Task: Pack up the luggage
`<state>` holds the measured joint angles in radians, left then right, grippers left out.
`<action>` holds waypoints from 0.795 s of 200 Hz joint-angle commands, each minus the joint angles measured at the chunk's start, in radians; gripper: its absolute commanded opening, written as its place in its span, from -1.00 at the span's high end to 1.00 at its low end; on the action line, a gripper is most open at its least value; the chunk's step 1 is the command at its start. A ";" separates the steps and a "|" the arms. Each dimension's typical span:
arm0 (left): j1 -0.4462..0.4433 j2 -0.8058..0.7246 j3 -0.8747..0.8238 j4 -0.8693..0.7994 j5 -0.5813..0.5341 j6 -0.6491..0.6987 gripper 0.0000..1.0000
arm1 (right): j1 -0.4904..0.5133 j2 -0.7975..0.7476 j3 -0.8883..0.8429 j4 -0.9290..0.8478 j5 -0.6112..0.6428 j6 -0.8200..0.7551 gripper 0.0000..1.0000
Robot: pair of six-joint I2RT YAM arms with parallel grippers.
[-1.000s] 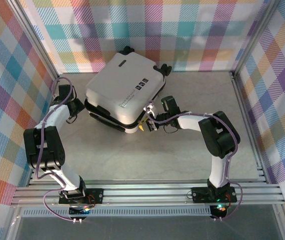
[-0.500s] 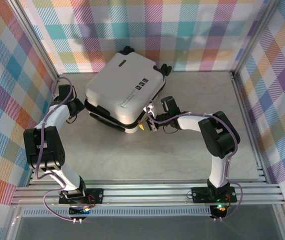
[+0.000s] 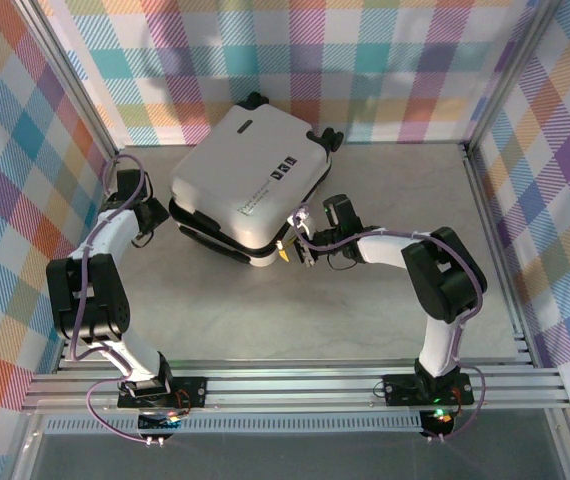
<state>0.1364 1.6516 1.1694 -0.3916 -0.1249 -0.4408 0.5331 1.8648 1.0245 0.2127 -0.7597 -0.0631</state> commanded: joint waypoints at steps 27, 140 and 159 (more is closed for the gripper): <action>0.006 -0.030 0.009 -0.021 -0.014 0.017 -0.11 | 0.001 -0.030 0.022 0.028 0.003 0.004 0.72; 0.036 0.038 0.059 0.000 -0.018 0.025 -0.12 | 0.013 -0.164 -0.030 -0.091 0.127 -0.017 1.00; 0.037 0.052 0.047 0.026 0.003 0.015 -0.12 | 0.033 -0.196 -0.042 -0.119 0.163 -0.015 1.00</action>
<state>0.1627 1.6779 1.2022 -0.3843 -0.1467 -0.4294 0.5468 1.7546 0.9897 0.1265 -0.6086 -0.0490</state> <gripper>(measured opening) 0.559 0.051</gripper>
